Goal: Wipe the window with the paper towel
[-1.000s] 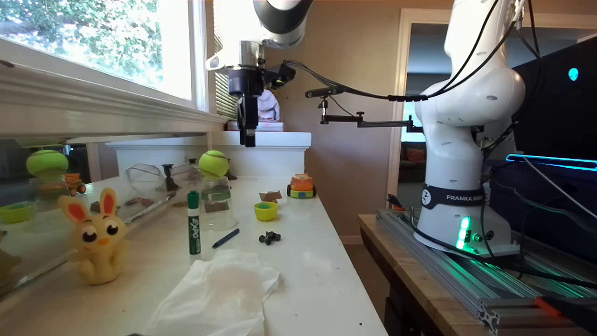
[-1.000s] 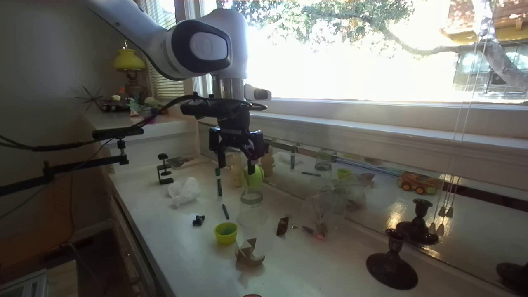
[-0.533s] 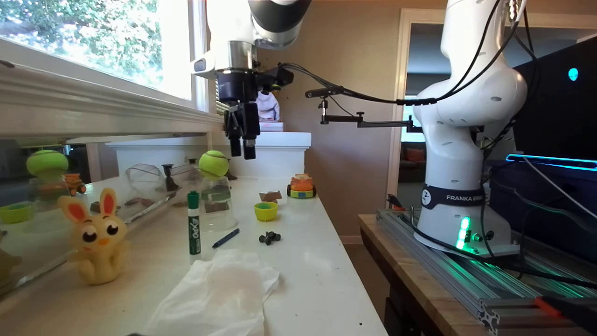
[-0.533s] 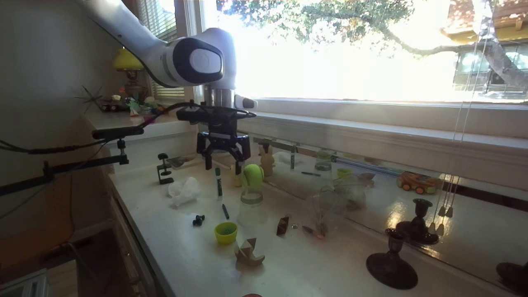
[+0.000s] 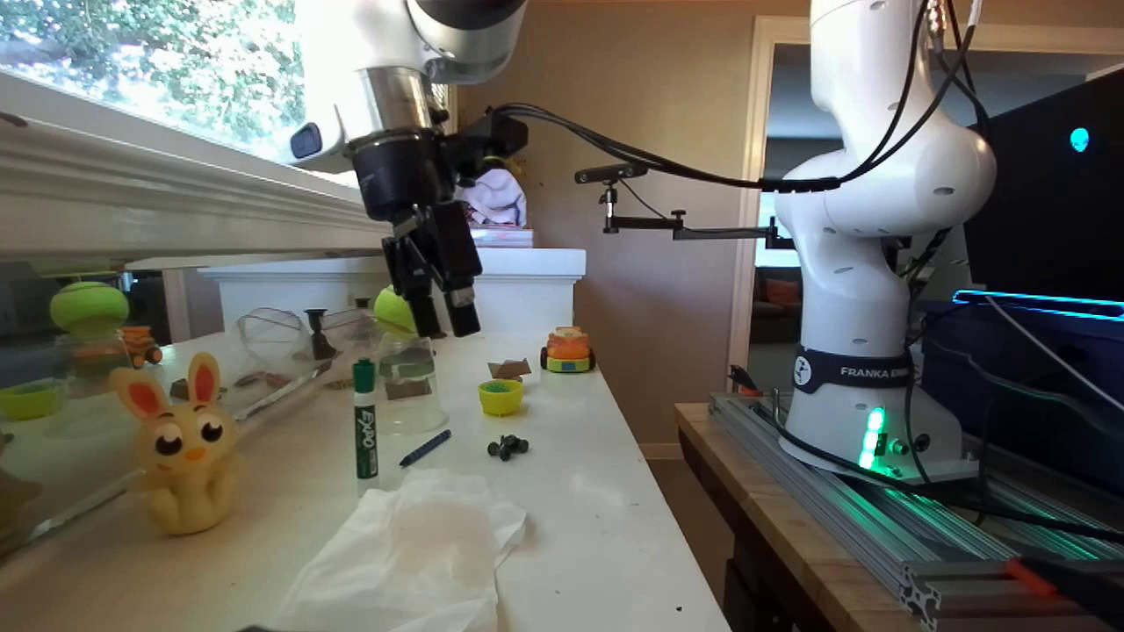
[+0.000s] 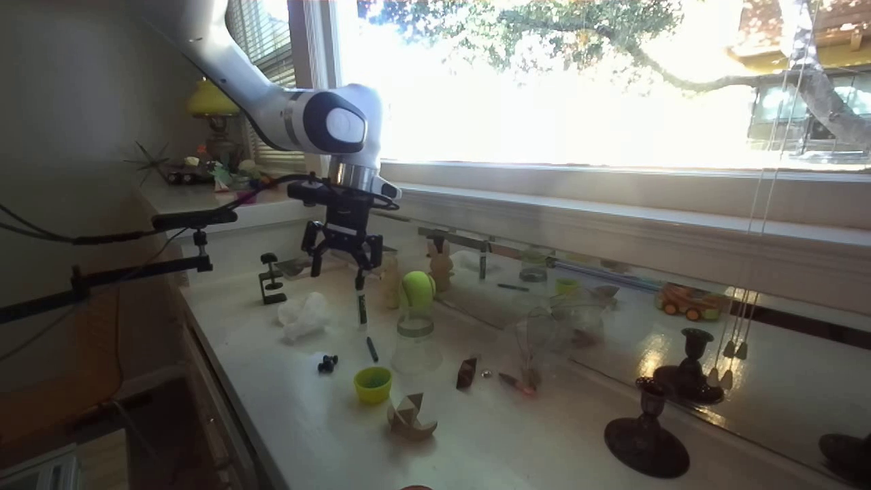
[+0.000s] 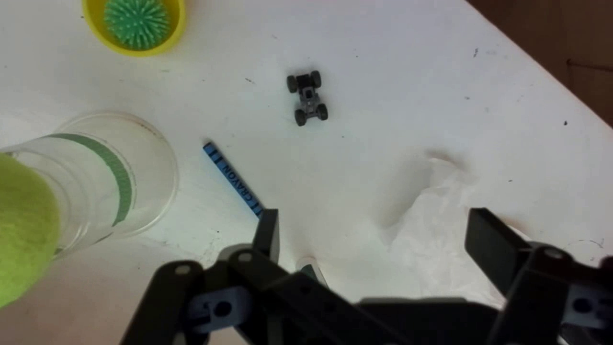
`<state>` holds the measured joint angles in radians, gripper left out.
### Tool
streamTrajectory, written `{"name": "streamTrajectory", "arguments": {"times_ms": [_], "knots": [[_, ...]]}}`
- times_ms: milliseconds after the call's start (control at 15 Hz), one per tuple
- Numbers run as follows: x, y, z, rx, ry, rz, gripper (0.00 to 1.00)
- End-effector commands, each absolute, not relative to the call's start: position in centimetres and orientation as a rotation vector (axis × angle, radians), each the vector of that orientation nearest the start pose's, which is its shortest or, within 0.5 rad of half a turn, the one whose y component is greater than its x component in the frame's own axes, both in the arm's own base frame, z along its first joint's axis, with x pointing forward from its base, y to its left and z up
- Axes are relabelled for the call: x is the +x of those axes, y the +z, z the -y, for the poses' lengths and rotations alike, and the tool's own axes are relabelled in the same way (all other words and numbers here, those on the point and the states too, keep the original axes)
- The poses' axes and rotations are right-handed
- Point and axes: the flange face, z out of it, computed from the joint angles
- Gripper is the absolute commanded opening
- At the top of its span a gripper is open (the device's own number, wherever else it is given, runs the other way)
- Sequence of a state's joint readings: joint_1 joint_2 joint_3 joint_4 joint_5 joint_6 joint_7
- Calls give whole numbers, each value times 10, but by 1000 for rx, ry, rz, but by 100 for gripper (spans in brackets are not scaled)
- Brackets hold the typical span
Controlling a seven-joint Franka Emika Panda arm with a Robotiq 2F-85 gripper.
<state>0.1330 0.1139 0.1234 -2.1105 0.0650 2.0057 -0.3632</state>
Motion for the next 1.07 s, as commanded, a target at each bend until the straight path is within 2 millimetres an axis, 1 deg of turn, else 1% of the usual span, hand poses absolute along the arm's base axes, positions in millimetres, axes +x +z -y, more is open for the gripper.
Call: {"name": "streamTrajectory", "arguments": {"times_ms": [0,133,400,600,800,867,933,1000], "knots": [[532,342,-153,-2870,479,764,100],[536,338,-161,-2862,545,689,100],[546,336,-178,-2858,501,503,100],[550,337,-187,-2861,486,415,100],[551,342,-195,-2909,415,404,100],[552,349,-196,-2970,349,400,100],[550,339,-187,-2914,422,431,100],[551,341,-190,-2928,394,420,100]]}}
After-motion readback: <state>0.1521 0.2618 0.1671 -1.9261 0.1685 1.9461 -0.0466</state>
